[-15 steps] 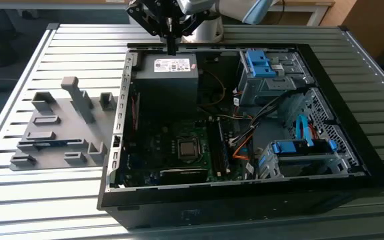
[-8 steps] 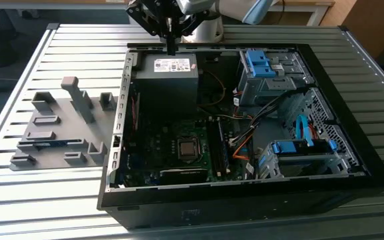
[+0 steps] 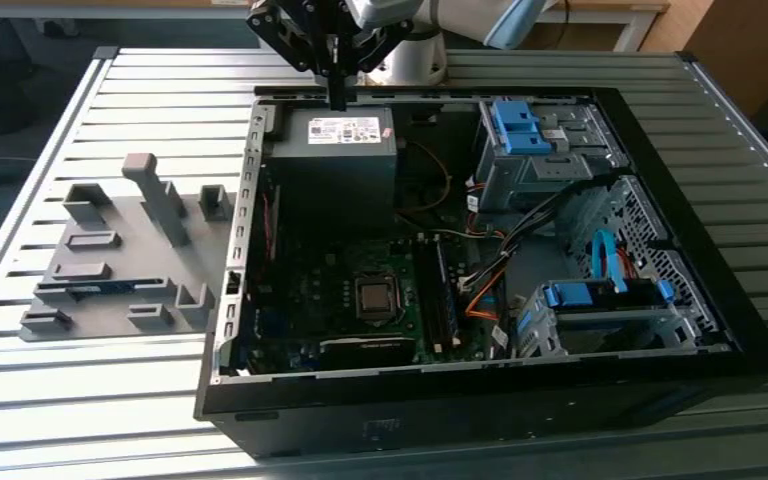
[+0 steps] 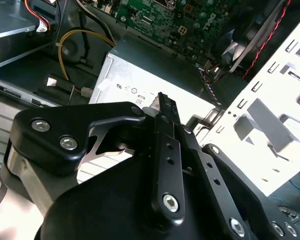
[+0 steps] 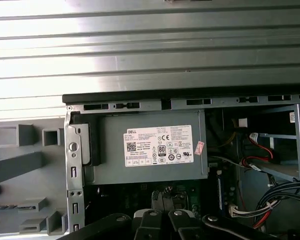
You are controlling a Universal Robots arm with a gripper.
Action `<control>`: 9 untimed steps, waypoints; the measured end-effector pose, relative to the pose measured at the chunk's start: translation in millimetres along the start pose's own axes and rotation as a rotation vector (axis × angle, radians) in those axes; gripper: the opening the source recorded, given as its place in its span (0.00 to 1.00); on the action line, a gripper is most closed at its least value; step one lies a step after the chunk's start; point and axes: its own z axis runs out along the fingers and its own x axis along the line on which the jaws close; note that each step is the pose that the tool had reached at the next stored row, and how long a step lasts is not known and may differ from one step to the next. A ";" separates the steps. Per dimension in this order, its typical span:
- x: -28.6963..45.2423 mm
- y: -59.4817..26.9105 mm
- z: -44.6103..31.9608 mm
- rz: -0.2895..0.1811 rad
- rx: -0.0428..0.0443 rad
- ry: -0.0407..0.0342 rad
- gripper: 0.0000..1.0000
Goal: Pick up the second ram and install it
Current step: 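Reach for the second ram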
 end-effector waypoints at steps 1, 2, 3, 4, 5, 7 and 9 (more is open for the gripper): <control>0.3 0.0 0.0 0.000 0.0000 0.0000 0.11; 0.6 -0.1 0.0 0.000 -0.0001 0.0000 0.11; 0.9 -0.1 0.0 0.000 0.0000 0.0000 0.11; 1.1 -0.1 0.1 0.000 -0.0001 0.0000 0.11; 1.4 -0.1 0.1 0.000 -0.0001 -0.0001 0.11; 2.1 -0.2 0.1 0.000 -0.0001 0.0000 0.11; 2.7 -0.2 0.1 0.000 -0.0001 0.0000 0.11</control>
